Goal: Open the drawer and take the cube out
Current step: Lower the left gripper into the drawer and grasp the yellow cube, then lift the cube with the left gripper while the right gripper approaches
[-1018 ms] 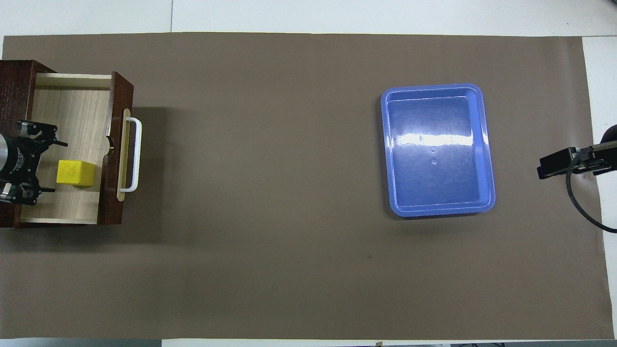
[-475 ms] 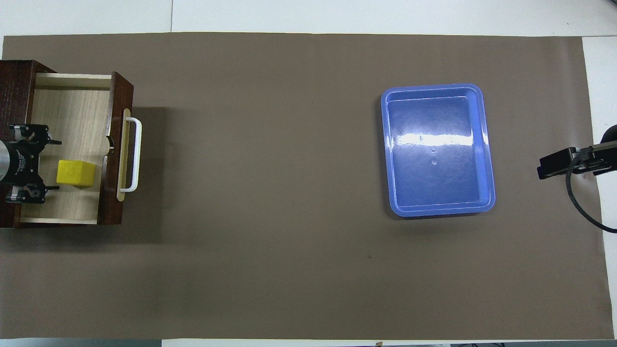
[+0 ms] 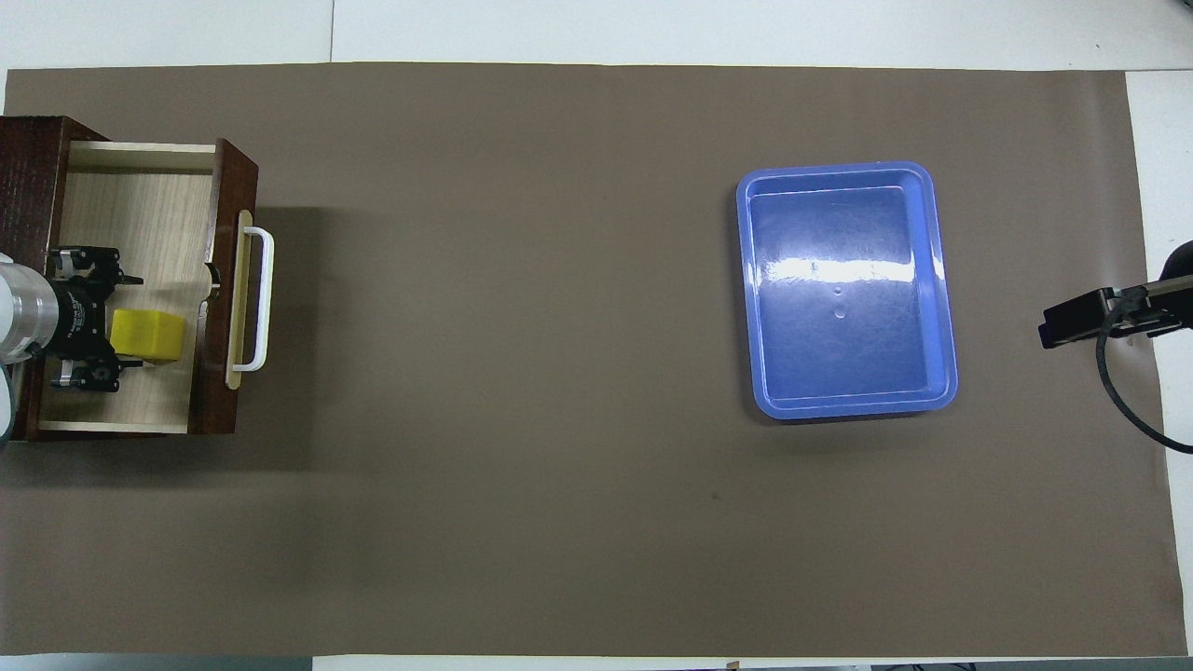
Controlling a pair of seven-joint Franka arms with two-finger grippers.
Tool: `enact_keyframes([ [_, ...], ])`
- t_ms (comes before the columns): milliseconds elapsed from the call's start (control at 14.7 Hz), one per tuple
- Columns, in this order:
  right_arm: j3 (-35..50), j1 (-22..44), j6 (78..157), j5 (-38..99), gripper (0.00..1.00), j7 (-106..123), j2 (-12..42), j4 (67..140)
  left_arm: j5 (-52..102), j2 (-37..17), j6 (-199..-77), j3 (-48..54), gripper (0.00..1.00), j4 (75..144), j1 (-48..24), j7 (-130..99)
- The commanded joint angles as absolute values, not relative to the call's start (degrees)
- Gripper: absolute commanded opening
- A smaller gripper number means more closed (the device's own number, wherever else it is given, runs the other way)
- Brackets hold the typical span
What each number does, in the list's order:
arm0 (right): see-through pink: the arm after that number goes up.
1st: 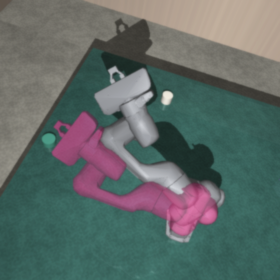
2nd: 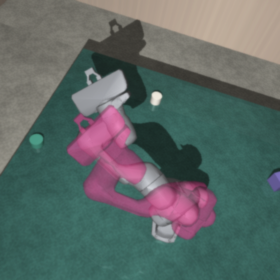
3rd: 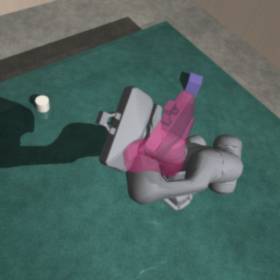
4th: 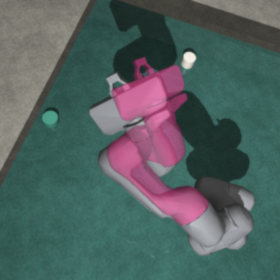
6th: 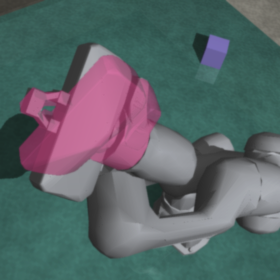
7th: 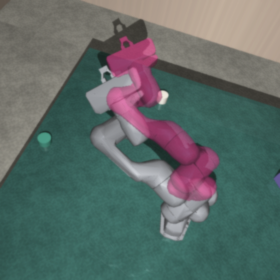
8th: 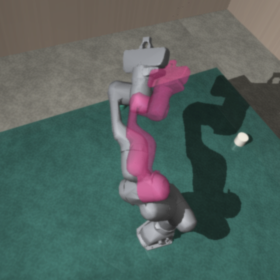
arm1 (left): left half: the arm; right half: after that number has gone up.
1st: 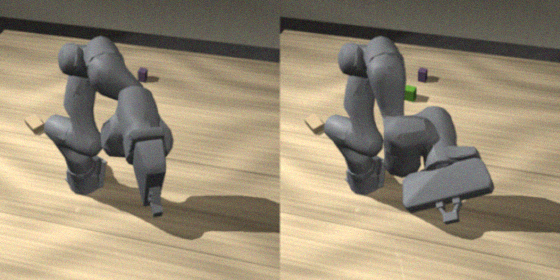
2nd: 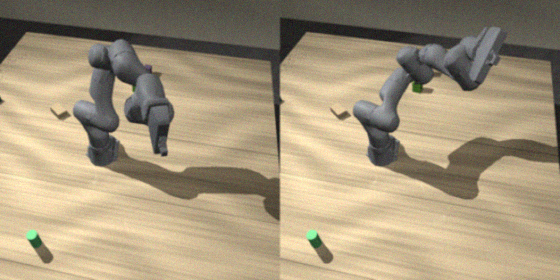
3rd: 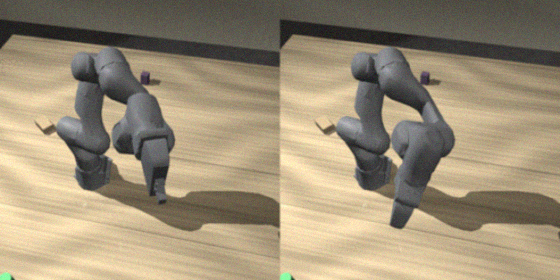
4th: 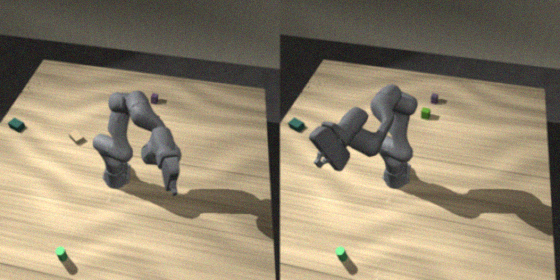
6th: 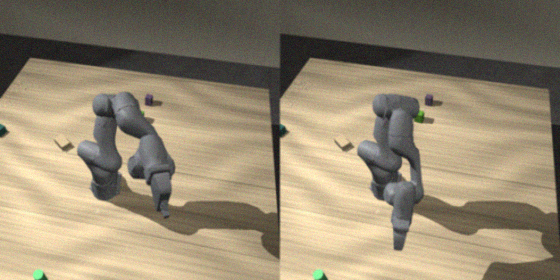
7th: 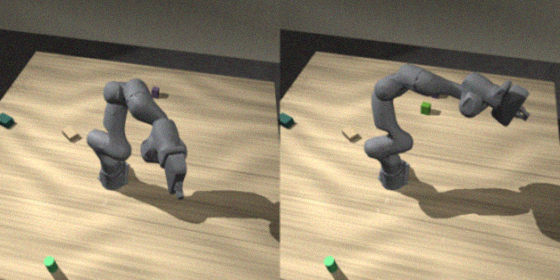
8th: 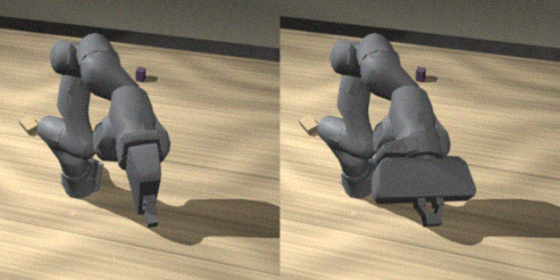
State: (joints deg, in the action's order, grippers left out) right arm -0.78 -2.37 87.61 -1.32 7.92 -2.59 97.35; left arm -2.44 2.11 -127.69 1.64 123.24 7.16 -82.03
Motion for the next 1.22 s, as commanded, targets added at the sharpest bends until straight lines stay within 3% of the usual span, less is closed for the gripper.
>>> enact_keyframes([
  [0, -0.7, -2.5, 88.2, -1.3, 1.0, 9.5, -4.0, 98.8, -1.5, 2.5, -129.2, 1.8, 0.71, 124.3, 7.6, -82.6],
  [68, -0.7, -2.4, 88.1, -1.1, 1.0, 9.9, -4.0, 98.9, -1.6, 2.1, -129.2, 1.8, 0.03, 123.6, 7.0, -83.3],
  [271, -0.5, -2.2, 88.1, -1.0, 1.0, 12.7, -4.0, 99.1, -1.6, 0.4, -125.5, 1.8, 0.0, 118.4, 6.8, -83.2],
  [475, -0.5, -2.1, 88.4, 2.0, 1.0, 18.4, -4.4, 99.7, -1.4, -1.7, -111.4, 2.3, 0.0, 105.1, 6.4, -83.5],
  [679, -0.3, -2.0, 90.6, 6.3, 1.0, 25.4, -5.9, 102.8, 0.1, -3.2, -101.3, 2.2, 0.0, 95.8, 0.1, -90.5],
  [1154, 0.4, 2.5, 96.9, 17.1, 1.0, 47.2, -9.1, 110.2, 0.4, -3.4, -104.0, 2.5, 0.0, 98.6, -20.9, -116.1],
])
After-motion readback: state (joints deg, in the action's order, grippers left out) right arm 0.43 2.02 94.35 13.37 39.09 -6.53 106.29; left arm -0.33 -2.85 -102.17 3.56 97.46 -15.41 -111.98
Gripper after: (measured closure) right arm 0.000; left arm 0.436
